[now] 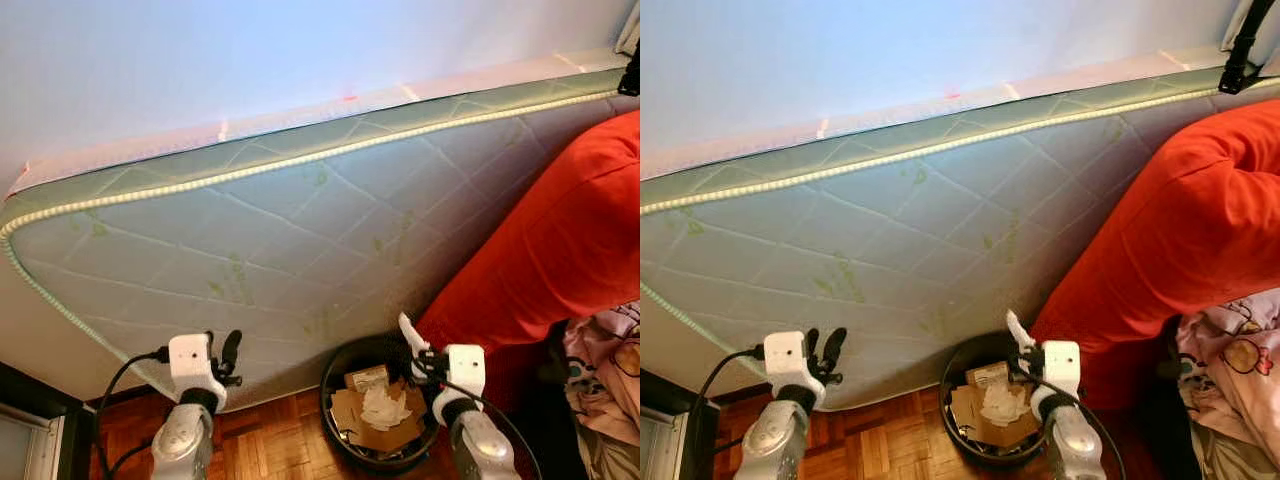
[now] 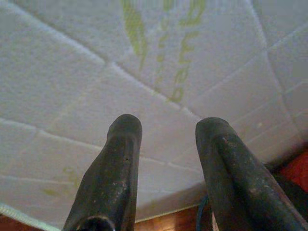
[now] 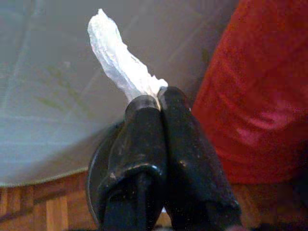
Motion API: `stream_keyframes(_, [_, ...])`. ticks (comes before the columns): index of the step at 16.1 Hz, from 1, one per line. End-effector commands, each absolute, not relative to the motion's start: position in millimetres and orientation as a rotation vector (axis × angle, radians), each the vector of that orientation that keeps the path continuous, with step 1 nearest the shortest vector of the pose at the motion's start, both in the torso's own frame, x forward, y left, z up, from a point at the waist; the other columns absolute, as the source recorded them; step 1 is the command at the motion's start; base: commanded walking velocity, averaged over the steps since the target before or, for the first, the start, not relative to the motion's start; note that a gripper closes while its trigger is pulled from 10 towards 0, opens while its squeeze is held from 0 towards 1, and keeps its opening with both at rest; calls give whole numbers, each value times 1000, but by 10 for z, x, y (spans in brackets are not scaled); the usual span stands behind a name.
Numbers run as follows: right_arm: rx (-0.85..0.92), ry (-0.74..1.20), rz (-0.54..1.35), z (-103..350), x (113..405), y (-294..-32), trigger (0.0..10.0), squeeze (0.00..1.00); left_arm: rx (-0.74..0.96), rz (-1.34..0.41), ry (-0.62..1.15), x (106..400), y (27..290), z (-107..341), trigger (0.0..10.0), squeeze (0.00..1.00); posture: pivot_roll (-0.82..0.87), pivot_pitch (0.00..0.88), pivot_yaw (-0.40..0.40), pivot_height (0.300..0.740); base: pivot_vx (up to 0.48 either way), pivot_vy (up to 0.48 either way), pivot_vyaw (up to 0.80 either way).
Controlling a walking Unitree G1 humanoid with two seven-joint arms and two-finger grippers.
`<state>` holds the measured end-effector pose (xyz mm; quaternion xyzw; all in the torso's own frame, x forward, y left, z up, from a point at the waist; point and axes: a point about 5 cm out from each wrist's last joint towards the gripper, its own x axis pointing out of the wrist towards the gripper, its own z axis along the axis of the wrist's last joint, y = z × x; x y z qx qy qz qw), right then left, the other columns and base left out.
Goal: Clean up the room
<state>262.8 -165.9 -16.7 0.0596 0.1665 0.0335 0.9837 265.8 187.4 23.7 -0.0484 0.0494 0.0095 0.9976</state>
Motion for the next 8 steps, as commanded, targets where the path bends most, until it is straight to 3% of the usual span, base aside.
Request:
stream_keyframes(1, [121, 275, 74, -72, 2709, -1645, 10000, 0, -94, 24, 88, 2697, 1884, 289, 10000, 0, 40, 102, 26, 740, 0, 0, 0])
stream_keyframes(4, [124, 184, 83, 89, 2843, -1614, 10000, 0, -56, 15, 47, 2717, 1951, 407, 10000, 0, 38, 82, 28, 740, 0, 0, 0])
stream_keyframes(8, [107, 4, 83, 330, 2882, -1586, 10000, 0, -42, 61, 50, 2537, 2104, 395, 10000, 0, 39, 77, 23, 740, 0, 0, 0])
